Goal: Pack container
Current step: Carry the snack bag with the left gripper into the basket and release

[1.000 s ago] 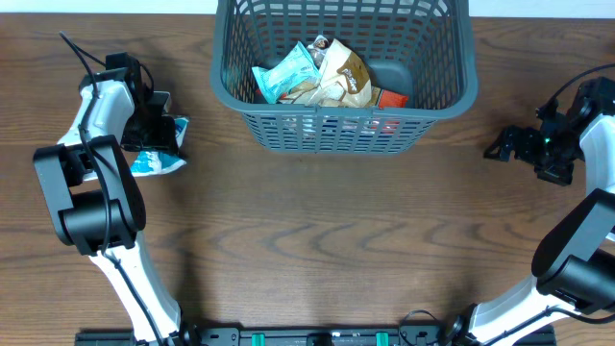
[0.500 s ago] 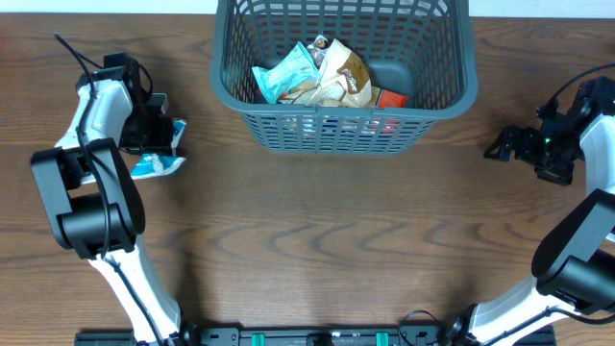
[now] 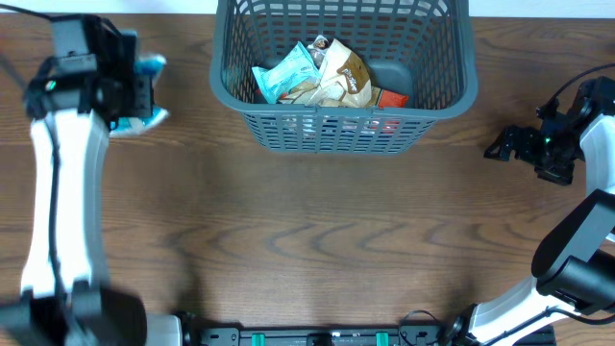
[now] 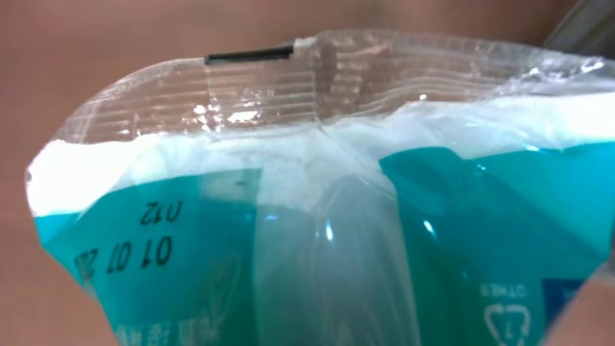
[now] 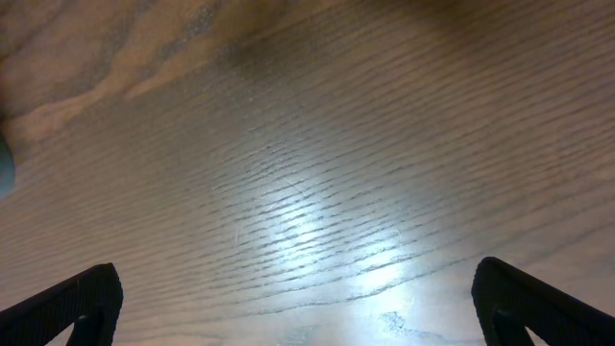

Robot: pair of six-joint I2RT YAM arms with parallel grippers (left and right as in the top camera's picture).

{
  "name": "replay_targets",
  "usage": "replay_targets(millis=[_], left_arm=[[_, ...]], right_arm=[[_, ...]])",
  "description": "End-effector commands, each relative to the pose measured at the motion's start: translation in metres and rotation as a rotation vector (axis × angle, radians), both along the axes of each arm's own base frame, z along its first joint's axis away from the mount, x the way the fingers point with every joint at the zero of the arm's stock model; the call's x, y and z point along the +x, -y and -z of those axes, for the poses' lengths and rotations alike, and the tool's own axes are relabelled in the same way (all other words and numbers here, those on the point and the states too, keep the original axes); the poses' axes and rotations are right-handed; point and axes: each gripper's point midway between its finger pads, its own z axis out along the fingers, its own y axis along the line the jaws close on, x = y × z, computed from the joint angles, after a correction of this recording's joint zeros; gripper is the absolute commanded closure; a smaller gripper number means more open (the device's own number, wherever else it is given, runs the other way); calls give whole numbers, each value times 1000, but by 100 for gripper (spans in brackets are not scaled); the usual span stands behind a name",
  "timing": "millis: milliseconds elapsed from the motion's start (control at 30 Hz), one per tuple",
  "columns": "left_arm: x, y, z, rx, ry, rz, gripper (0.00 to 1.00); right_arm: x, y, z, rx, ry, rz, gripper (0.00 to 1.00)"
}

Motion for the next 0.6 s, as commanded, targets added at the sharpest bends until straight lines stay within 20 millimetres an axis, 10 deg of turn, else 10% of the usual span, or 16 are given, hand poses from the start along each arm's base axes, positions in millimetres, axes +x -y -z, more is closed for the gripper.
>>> replay_targets(millis=[0,200,567], left_arm=[[-6,13,-71,19,215,23,81],[-7,57,-138,85,451,178,81],[3,190,-175,246,671,609,81]], right_arm=[[2,-5,-9,-17,23,-28,1],[3,-4,-9,-18,26,-28,1],[2,-5,-9,-17,23,-28,1]])
